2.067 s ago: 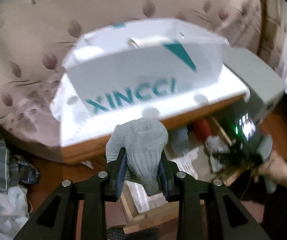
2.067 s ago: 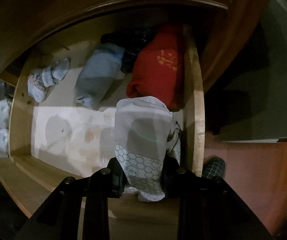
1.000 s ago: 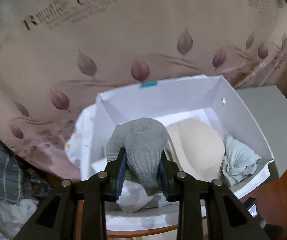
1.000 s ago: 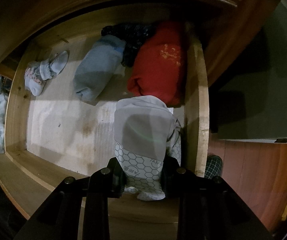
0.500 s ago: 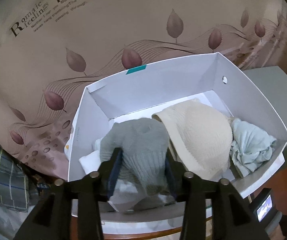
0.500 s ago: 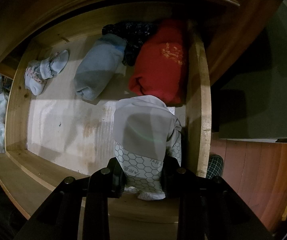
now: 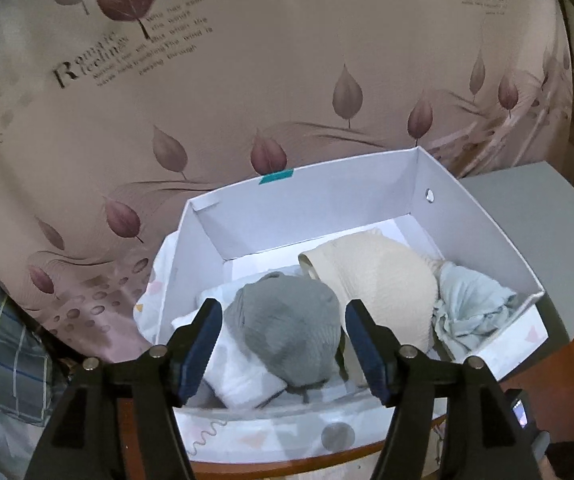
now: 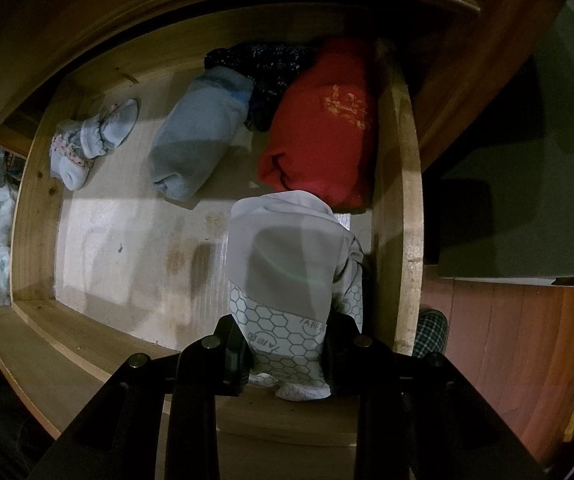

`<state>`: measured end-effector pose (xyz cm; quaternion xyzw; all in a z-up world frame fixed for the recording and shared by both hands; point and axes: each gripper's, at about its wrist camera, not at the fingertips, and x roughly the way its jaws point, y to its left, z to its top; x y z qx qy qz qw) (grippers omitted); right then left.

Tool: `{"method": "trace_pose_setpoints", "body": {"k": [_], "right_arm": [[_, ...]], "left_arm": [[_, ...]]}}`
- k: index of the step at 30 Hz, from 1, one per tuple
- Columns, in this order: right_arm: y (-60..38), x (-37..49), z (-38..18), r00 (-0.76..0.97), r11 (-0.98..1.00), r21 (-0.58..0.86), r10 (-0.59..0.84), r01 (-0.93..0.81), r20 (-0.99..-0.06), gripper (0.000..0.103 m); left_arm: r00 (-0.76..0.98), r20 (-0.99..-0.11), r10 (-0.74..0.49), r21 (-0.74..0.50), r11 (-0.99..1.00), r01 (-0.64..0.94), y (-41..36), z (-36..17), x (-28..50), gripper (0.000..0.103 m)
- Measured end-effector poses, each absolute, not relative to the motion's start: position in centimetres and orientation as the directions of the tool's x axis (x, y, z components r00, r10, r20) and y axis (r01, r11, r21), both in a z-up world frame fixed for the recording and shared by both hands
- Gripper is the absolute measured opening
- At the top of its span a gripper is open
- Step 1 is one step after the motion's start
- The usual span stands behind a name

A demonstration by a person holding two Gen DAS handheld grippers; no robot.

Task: Take underwear out of drawer
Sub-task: 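Carry the hexagon-print underwear with the right gripper into the white box and release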

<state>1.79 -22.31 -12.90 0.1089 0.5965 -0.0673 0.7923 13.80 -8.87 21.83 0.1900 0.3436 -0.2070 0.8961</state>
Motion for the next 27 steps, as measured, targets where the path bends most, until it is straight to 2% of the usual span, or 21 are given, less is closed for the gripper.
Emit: {"method": "trace_pose_setpoints", "body": {"k": [8,14,20,27], "right_arm": [[-22.4,1.5,-12.7,0.300,0.966,0.104,0.029,0.237,-0.954,0.026],[-22.4,1.2,-12.3,0.331,0.965,0.113,0.030,0.236,-0.943,0.026],[-21.9,1.5,-11.5,0.372,0.967,0.117,0.026,0.225,-0.928,0.026],[-21.0,1.2,-10.1,0.434,0.981,0.072,-0.013,0.180,-0.901,0.026]], "left_arm": [[0.761,-0.614,-0.208,0.265,0.854,0.447,-5.7,20.0,6.9,0.067],[0.721,-0.668,-0.181,0.216,0.881,0.421,-2.8,14.4,4.2,0.067],[0.682,-0.727,-0.076,0.197,0.929,0.314,-0.5,7.8,4.2,0.067],[0.656,-0.755,-0.028,0.208,0.937,0.280,-0.4,3.7,4.5,0.067]]}}
